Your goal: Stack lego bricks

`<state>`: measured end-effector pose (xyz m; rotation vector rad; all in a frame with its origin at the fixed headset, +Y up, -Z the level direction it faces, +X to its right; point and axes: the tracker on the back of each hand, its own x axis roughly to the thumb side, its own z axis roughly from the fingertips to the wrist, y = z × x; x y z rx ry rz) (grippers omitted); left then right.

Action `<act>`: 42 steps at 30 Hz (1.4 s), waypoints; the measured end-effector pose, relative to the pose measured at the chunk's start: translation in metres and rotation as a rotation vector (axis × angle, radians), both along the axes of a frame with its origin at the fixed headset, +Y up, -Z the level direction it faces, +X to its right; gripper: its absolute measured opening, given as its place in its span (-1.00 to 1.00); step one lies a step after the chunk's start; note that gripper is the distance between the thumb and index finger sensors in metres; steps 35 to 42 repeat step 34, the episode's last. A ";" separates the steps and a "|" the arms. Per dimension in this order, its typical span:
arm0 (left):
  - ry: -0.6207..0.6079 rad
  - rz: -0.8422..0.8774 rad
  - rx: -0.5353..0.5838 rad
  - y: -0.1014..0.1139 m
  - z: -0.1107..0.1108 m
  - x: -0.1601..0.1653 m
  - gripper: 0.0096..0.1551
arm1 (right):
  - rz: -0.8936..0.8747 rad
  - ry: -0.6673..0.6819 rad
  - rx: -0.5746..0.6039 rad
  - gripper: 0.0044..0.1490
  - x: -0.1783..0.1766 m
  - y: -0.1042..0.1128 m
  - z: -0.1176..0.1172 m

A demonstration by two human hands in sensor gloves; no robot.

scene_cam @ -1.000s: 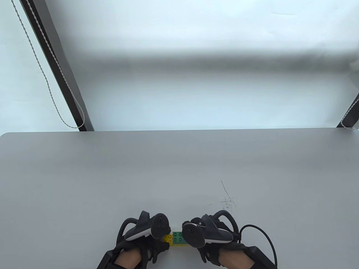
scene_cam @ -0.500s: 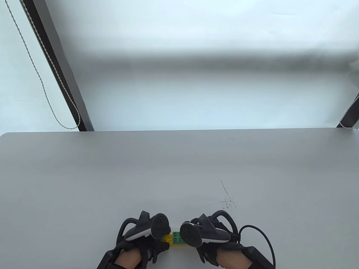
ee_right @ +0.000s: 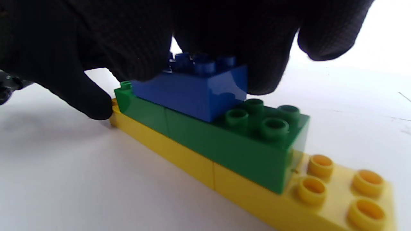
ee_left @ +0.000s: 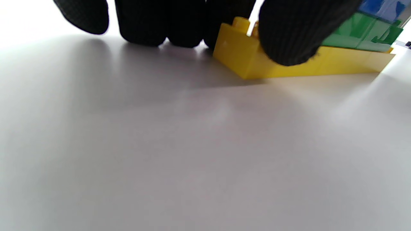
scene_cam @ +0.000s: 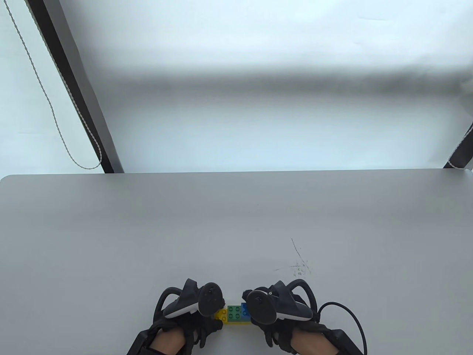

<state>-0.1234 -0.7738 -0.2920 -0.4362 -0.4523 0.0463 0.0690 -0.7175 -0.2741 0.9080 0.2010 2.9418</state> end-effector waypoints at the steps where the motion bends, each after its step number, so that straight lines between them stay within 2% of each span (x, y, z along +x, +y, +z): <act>1: -0.001 0.001 0.001 0.000 0.000 0.000 -0.24 | -0.017 -0.008 0.003 -0.18 0.003 0.001 0.000; 9: 0.001 0.018 -0.005 0.002 0.000 -0.001 -0.24 | -0.126 -0.094 -0.004 -0.17 0.032 0.005 -0.003; 17: 0.016 0.044 0.008 0.009 0.000 -0.006 -0.25 | -0.238 -0.181 0.008 -0.18 0.065 -0.001 -0.006; 34: 0.091 0.133 0.105 0.019 -0.005 -0.021 -0.28 | -0.234 -0.277 0.004 -0.18 0.097 -0.014 -0.010; 42: 0.091 0.133 0.105 0.019 -0.005 -0.021 -0.28 | -0.234 -0.277 0.004 -0.18 0.097 -0.014 -0.010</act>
